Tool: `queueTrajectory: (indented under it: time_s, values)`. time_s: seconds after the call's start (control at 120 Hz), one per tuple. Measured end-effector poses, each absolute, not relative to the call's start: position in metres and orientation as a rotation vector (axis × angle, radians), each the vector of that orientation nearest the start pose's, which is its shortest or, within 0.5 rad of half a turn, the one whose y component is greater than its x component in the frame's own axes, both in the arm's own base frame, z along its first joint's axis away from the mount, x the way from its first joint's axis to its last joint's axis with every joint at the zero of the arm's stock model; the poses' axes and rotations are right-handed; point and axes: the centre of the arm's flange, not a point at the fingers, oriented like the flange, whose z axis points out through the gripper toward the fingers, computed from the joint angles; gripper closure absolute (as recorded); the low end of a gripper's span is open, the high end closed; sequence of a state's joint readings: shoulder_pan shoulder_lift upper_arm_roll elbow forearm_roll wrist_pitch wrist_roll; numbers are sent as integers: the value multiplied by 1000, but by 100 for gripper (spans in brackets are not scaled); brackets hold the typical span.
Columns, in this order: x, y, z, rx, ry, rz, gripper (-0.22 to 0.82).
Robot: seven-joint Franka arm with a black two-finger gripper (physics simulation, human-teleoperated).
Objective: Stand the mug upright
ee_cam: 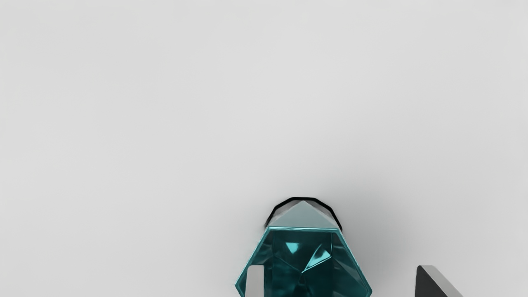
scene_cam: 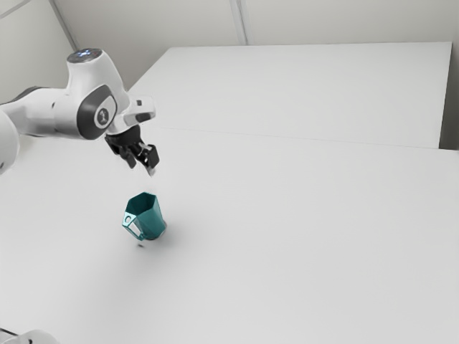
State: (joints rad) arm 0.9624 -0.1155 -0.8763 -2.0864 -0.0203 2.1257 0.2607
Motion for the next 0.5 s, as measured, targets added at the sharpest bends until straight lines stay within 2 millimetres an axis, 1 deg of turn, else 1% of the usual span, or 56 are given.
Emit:
queueTrajectory:
  time_s: [0.083, 0.15, 0.183, 0.225, 0.275, 0.317, 0.358, 0.5]
  values:
    - [570, 39, 503, -3099, 271, -179, 22]
    - [599, 39, 523, -3133, 304, -160, 18]
    - [613, 32, 529, -3144, 327, -137, 15]
    - [629, 18, 534, -3145, 357, -101, 13]
    - [644, 2, 535, -3137, 378, -43, 10]
    - [650, -7, 534, -3125, 375, 10, 8]
    - [652, -10, 536, -3115, 359, 51, 7]
    - [650, -7, 540, -3098, 280, 165, 3]
